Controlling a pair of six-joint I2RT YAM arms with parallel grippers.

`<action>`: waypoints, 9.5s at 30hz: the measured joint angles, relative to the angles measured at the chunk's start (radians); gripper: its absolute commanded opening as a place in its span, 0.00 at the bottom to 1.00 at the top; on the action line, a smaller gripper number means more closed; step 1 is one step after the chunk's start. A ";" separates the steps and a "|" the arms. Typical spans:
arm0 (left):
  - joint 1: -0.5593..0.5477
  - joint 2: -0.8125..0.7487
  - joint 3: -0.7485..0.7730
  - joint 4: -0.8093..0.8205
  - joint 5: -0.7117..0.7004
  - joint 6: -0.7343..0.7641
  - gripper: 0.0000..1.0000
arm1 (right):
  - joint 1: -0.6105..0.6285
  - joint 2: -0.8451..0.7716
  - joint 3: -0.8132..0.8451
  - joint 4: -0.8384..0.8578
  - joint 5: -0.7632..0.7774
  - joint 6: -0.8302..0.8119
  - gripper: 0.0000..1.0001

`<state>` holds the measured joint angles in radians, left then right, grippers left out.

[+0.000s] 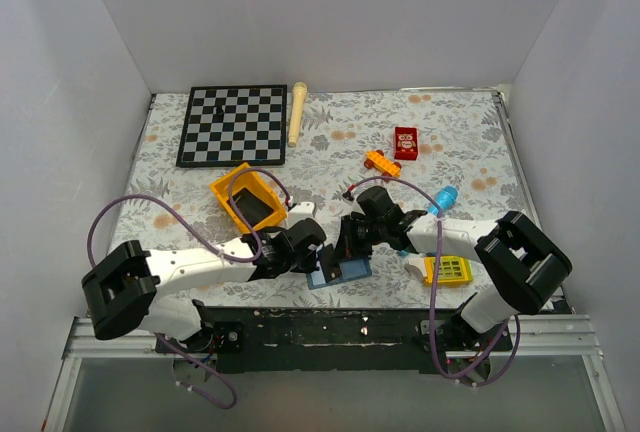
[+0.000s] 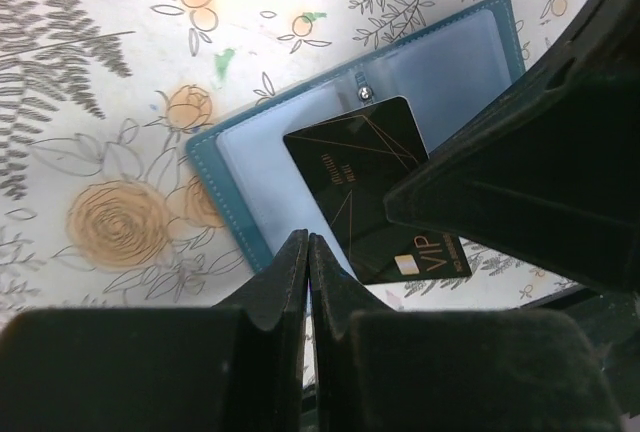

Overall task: Put the credit cards into the card holder
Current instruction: Turn over the card slot in the card holder, then insert the credit card into the card holder, then close the card holder at the center of the board.

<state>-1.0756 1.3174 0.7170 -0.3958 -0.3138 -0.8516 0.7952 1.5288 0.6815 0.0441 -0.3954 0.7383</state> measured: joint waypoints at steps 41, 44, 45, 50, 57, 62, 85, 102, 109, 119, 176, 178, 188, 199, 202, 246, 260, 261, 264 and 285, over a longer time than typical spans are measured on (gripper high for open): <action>0.000 0.111 -0.089 0.231 0.044 -0.092 0.00 | -0.077 -0.092 -0.072 -0.012 0.055 -0.009 0.01; 0.000 0.111 -0.089 0.231 0.044 -0.094 0.00 | -0.091 -0.092 -0.073 -0.011 0.034 -0.012 0.01; 0.000 0.110 -0.089 0.231 0.044 -0.095 0.00 | -0.095 -0.092 -0.073 -0.010 0.028 -0.013 0.01; 0.000 0.105 -0.092 0.224 0.043 -0.095 0.00 | -0.109 -0.087 -0.074 -0.008 -0.005 -0.034 0.01; 0.000 0.101 -0.094 0.219 0.043 -0.095 0.00 | -0.114 -0.042 -0.075 0.029 -0.074 -0.053 0.01; 0.000 0.099 -0.094 0.212 0.040 -0.094 0.00 | -0.122 -0.010 -0.089 0.096 -0.125 -0.036 0.01; 0.000 0.094 -0.093 0.195 0.033 -0.092 0.00 | -0.127 0.027 -0.122 0.283 -0.217 0.071 0.01; 0.000 0.074 -0.093 0.145 0.014 -0.094 0.00 | -0.127 0.147 -0.202 0.576 -0.293 0.201 0.01; -0.001 0.074 -0.090 0.135 0.009 -0.095 0.00 | -0.127 0.158 -0.207 0.618 -0.311 0.206 0.01; -0.001 0.034 -0.073 0.027 -0.011 -0.083 0.09 | -0.125 0.217 -0.207 0.670 -0.331 0.228 0.01; 0.000 -0.051 -0.166 -0.022 -0.014 -0.136 0.07 | 0.000 0.256 -0.202 0.768 -0.188 0.341 0.23; 0.000 -0.051 -0.166 -0.015 -0.012 -0.136 0.07 | 0.004 0.225 -0.202 0.723 -0.172 0.319 0.43; 0.000 -0.039 -0.167 0.026 0.015 -0.142 0.06 | 0.017 -0.002 -0.100 0.277 -0.074 0.100 0.49; 0.000 -0.029 -0.167 0.050 0.019 -0.139 0.06 | 0.018 -0.077 0.013 -0.111 0.094 -0.068 0.48; 0.000 -0.029 -0.167 0.051 0.019 -0.138 0.06 | 0.018 -0.073 0.013 -0.140 0.101 -0.082 0.45; 0.000 0.000 -0.151 0.065 0.023 -0.129 0.01 | 0.072 -0.114 0.077 -0.086 0.055 -0.159 0.36; 0.000 0.015 -0.146 0.087 0.027 -0.128 0.01 | 0.073 -0.233 0.079 -0.336 0.402 -0.214 0.63; 0.000 0.015 -0.146 0.087 0.027 -0.128 0.01 | 0.073 -0.233 0.080 -0.354 0.428 -0.220 0.63; 0.000 0.015 -0.146 0.087 0.027 -0.128 0.01 | 0.073 -0.227 0.095 -0.404 0.488 -0.241 0.64; 0.000 0.015 -0.145 0.086 0.027 -0.124 0.01 | 0.073 -0.018 0.226 -0.453 0.575 -0.349 0.39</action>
<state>-1.0756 1.3323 0.5724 -0.3099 -0.2867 -0.9760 0.8680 1.5108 0.9077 -0.4091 0.1799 0.3893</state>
